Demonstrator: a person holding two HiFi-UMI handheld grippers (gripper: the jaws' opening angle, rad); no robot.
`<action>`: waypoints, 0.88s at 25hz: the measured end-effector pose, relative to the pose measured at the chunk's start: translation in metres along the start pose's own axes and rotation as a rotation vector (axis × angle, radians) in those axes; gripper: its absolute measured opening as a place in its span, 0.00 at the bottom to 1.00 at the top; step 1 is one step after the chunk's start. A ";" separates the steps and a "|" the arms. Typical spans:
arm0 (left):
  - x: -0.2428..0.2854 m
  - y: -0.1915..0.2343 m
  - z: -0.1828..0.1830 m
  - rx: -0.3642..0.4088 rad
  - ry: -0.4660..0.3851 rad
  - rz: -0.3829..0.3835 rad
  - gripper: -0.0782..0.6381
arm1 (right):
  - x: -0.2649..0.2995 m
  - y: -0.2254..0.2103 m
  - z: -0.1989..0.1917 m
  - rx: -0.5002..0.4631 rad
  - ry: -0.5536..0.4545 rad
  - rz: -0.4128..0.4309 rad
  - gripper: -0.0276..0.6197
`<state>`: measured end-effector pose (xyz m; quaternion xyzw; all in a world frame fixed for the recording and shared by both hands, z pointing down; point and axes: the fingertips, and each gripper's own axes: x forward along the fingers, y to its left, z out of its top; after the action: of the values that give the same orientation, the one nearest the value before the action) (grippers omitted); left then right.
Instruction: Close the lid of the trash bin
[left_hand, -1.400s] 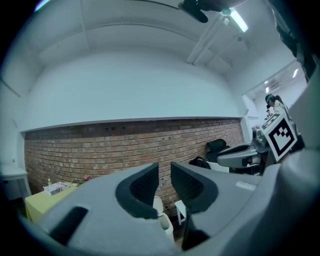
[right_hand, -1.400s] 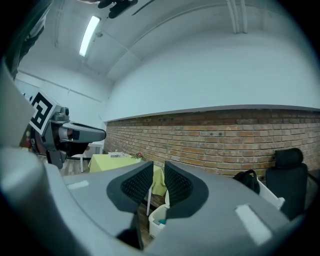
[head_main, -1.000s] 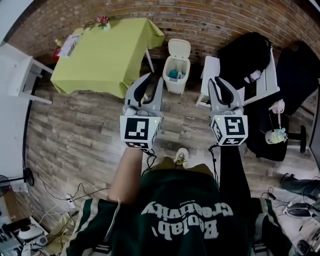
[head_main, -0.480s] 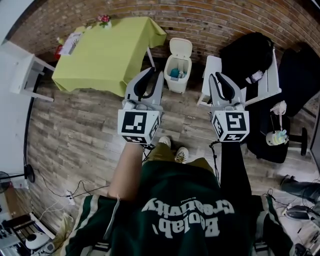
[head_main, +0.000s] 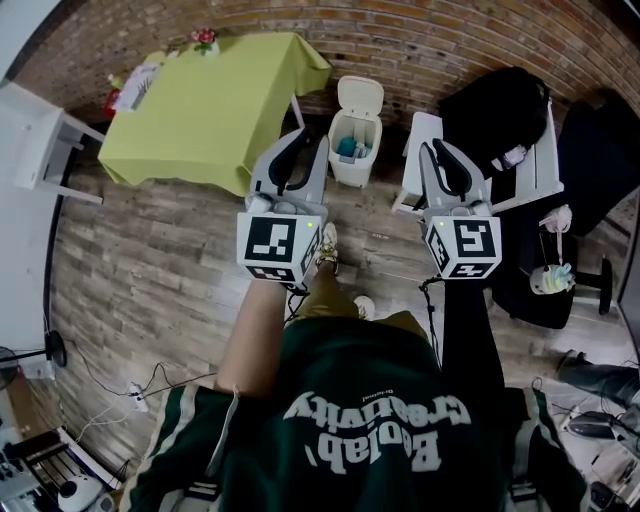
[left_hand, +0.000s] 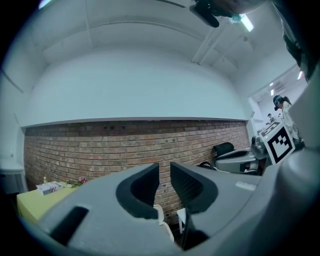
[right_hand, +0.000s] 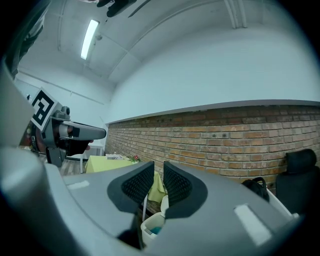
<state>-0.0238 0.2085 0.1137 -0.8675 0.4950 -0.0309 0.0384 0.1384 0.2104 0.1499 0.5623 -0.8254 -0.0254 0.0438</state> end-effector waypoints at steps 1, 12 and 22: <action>0.004 0.002 -0.001 0.004 -0.001 -0.002 0.22 | 0.004 -0.001 0.000 -0.003 0.001 -0.001 0.16; 0.069 0.039 -0.003 -0.001 -0.026 -0.035 0.22 | 0.063 -0.024 0.008 -0.047 0.002 -0.029 0.16; 0.159 0.084 -0.012 0.010 -0.029 -0.080 0.21 | 0.154 -0.050 -0.006 -0.051 0.045 -0.055 0.17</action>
<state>-0.0154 0.0285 0.1198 -0.8868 0.4591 -0.0220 0.0487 0.1294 0.0488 0.1581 0.5838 -0.8076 -0.0349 0.0761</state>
